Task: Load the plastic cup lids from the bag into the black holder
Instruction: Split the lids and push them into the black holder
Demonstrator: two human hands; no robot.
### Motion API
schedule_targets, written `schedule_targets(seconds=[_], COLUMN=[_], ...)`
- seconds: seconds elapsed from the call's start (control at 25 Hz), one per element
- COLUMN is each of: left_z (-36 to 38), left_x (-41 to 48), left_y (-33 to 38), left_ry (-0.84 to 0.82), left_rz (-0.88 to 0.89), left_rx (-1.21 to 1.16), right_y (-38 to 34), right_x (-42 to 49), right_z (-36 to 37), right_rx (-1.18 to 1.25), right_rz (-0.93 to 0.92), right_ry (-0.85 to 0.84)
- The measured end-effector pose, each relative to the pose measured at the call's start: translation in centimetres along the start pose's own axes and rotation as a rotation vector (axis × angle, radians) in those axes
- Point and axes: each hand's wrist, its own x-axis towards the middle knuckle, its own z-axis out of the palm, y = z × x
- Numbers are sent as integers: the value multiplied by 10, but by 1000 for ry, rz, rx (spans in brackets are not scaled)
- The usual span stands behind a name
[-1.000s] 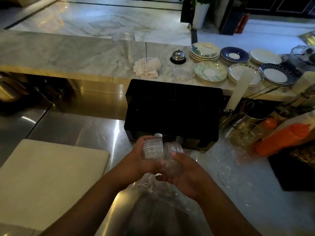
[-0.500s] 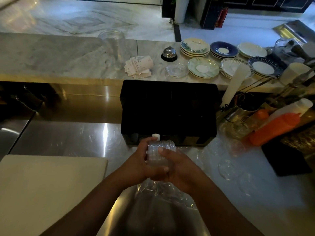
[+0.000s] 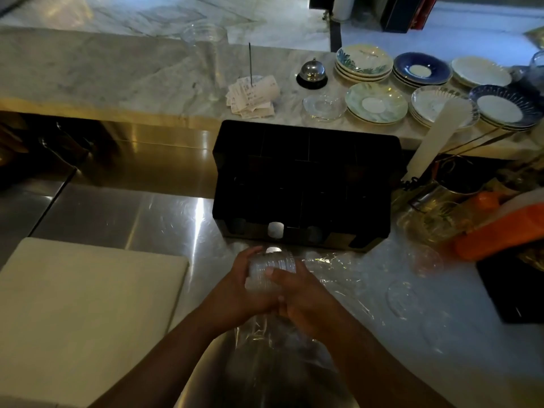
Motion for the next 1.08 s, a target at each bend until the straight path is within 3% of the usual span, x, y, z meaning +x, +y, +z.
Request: schedule_targets(seconds=[0.44, 0.64, 0.72, 0.88, 1.08], left_z=[-19, -45, -66, -101, -117], left_x=[5, 4, 5, 7, 18], left_y=[57, 55, 53, 42, 25], left_ry=[0, 116, 124, 125, 105], left_rz=[88, 74, 61, 38, 4], left_rx=[-265, -325, -374, -477, -542], right_y=[-71, -68, -76, -104, -99], right_x=[-37, -10, 11, 73, 142], right_z=[-1, 6, 10, 36, 64], right_rx=[-69, -159, -383, -1087, -1729], right_rz=[-149, -139, -212, -490, -763], right_ry=[-239, -135, -17, 252, 281])
